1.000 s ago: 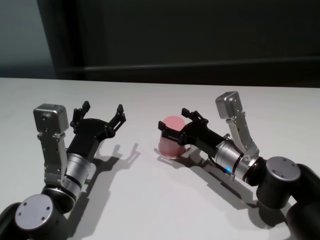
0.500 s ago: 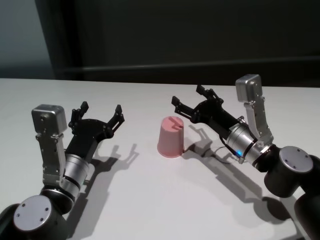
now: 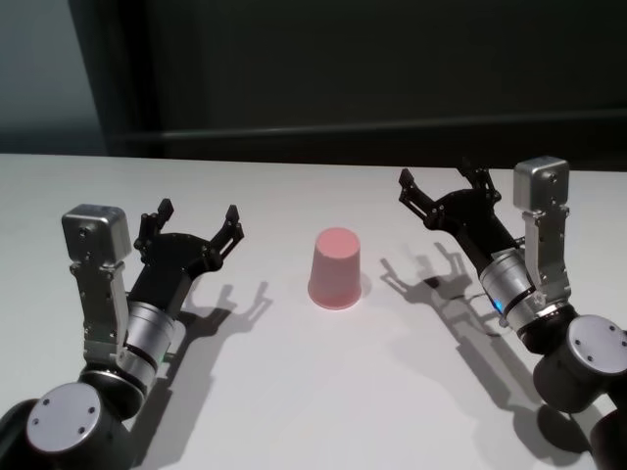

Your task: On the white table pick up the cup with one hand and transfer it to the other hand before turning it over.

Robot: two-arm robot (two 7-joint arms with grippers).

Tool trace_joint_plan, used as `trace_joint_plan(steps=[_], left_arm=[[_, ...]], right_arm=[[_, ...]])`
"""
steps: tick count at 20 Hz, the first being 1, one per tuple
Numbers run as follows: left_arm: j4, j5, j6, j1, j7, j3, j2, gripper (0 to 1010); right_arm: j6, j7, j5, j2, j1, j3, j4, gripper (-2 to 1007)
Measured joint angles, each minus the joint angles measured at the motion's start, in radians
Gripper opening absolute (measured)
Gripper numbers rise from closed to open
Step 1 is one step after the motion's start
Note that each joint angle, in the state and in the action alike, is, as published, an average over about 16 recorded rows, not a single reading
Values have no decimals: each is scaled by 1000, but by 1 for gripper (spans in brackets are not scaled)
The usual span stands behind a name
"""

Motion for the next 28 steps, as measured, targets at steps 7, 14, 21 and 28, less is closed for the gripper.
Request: trace_joint_plan(steps=[7, 14, 21, 28], left_arm=[[0, 0, 0, 0, 0, 0, 0, 1001], [0, 0, 0, 0, 0, 0, 0, 1001], [0, 0, 0, 0, 0, 0, 0, 1001], [0, 0, 0, 0, 0, 0, 0, 1001]], right_arm=[[24, -83, -36, 2, -80, 46, -72, 1000], [56, -110, -47, 11, -148, 80, -131, 1000], [66, -111, -57, 11, -188, 104, -157, 1000], [63, -104, -74, 0, -202, 113, -155, 1000]])
